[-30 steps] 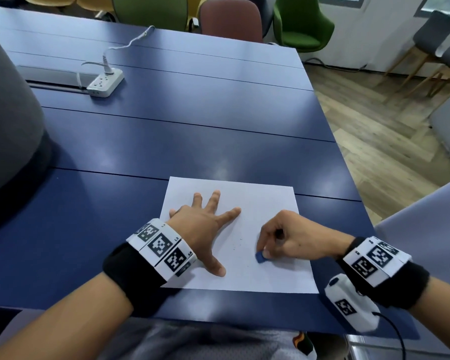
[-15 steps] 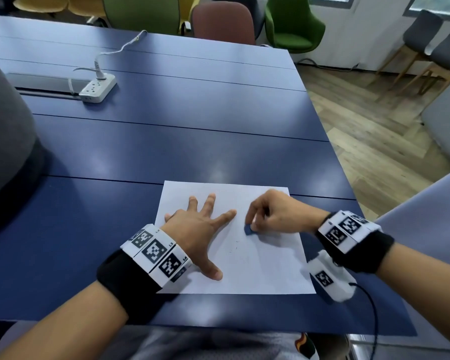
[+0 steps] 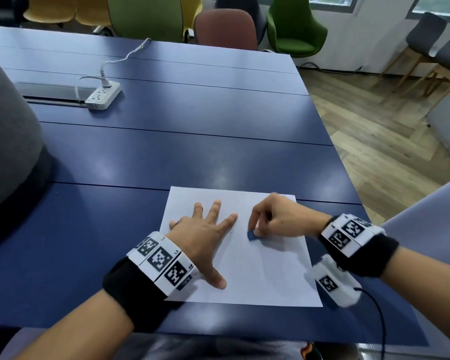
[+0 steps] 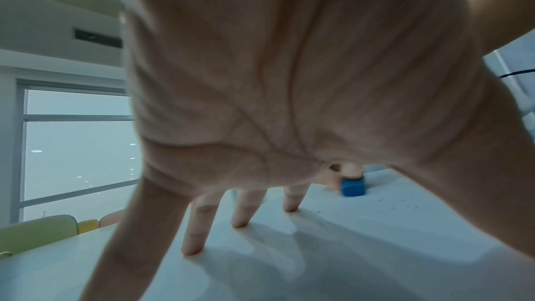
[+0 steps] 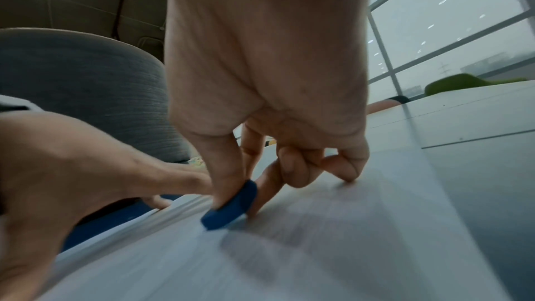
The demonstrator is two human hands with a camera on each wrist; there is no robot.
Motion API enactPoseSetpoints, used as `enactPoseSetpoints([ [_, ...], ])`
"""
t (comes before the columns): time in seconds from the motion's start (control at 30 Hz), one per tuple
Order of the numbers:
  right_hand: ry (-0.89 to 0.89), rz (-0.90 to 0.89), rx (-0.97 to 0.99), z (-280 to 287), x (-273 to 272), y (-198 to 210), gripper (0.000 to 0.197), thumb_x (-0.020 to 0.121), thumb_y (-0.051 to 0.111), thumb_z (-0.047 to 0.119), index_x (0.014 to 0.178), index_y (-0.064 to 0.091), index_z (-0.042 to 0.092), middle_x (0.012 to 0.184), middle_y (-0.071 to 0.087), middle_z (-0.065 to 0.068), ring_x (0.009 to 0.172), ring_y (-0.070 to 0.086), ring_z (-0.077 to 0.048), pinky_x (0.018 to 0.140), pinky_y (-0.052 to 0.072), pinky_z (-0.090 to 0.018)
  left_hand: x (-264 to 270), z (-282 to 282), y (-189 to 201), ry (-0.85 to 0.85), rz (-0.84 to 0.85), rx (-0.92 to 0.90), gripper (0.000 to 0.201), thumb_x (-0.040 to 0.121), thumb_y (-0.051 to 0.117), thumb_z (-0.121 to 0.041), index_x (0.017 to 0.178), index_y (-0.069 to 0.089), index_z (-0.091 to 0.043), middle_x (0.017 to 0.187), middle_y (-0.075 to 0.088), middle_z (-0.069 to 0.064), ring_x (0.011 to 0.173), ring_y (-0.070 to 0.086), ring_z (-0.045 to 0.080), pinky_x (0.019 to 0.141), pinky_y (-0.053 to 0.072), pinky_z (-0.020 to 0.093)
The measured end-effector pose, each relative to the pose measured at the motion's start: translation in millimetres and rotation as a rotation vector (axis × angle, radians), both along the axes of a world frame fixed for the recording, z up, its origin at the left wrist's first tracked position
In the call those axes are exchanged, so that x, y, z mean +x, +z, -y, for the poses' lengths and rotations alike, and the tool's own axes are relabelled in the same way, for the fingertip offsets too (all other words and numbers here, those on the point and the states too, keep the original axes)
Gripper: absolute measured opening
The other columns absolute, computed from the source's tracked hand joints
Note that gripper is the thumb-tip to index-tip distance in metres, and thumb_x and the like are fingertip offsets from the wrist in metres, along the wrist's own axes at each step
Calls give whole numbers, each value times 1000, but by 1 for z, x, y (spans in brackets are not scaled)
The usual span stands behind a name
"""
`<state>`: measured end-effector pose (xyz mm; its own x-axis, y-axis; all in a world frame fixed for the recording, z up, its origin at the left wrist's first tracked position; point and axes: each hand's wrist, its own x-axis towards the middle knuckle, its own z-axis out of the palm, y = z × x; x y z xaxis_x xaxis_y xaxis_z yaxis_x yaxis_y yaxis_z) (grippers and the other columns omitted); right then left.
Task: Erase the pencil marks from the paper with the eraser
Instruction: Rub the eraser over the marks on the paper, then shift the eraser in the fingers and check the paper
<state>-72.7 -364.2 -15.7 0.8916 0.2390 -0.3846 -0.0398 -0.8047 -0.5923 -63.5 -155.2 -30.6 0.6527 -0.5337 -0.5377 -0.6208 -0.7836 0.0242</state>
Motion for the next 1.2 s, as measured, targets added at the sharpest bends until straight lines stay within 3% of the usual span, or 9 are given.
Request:
enactPoseSetpoints([
  [0.2,-230,130,115,6,19,-7,8,79,66,5,81,73,10,59,64,4,47,54,-2,54,44,-20,2,-3,-2,12,-21,-13,139,53,81,-68,149,-16,-43,160,-25,-2,147,-11,36,104,35,64],
  [0.33,-123,21,135,3,-28,-7,12,79,64,2,82,73,9,57,61,4,45,48,0,49,39,-14,2,-2,-2,11,-18,-16,139,54,81,-68,150,-15,-42,160,-24,-1,147,-10,37,105,34,63],
  [0.43,-23,-54,90,4,-35,-4,12,78,66,7,81,74,15,63,66,1,52,51,-3,53,41,-17,2,-1,-3,10,-20,-15,139,54,81,-68,150,-16,-41,160,-24,0,147,-9,38,105,34,64],
  [0.63,-256,135,119,1,-2,-7,7,80,67,8,83,72,11,60,63,3,43,50,2,56,45,-21,4,-3,-2,3,-20,-12,139,53,80,-70,149,-17,-42,160,-25,-1,147,-10,37,104,35,64],
  [0.77,-187,137,143,0,-40,-9,17,80,61,1,82,73,12,58,61,3,45,47,0,50,38,-13,3,-4,-2,-4,-6,-15,138,53,80,-70,150,-14,-41,161,-22,0,147,-7,37,105,35,62],
  [0.87,-131,71,116,4,-72,-11,13,81,68,10,85,72,21,64,64,4,53,49,-1,54,40,-12,3,-3,-1,-1,-9,-22,138,53,81,-70,150,-13,-42,160,-22,-1,148,-7,36,106,34,61],
  [0.97,-246,215,55,11,-95,-20,13,83,72,16,93,70,24,79,64,10,70,56,0,66,42,-11,4,-3,1,2,-15,-31,139,52,81,-70,151,-13,-41,161,-22,-2,148,-7,36,107,33,60],
  [1.07,-260,415,58,11,-114,-29,12,84,71,11,90,68,21,99,62,15,92,58,0,79,42,-8,2,-5,2,8,-10,-28,140,53,80,-71,153,-12,-34,161,-22,-3,149,-7,33,108,34,58],
  [1.2,-247,412,114,11,-132,-43,22,86,65,4,90,61,25,124,57,23,120,48,11,95,40,-6,-3,-11,7,5,20,-42,136,62,72,-74,155,-9,-19,161,-21,-1,150,-8,27,111,33,49],
])
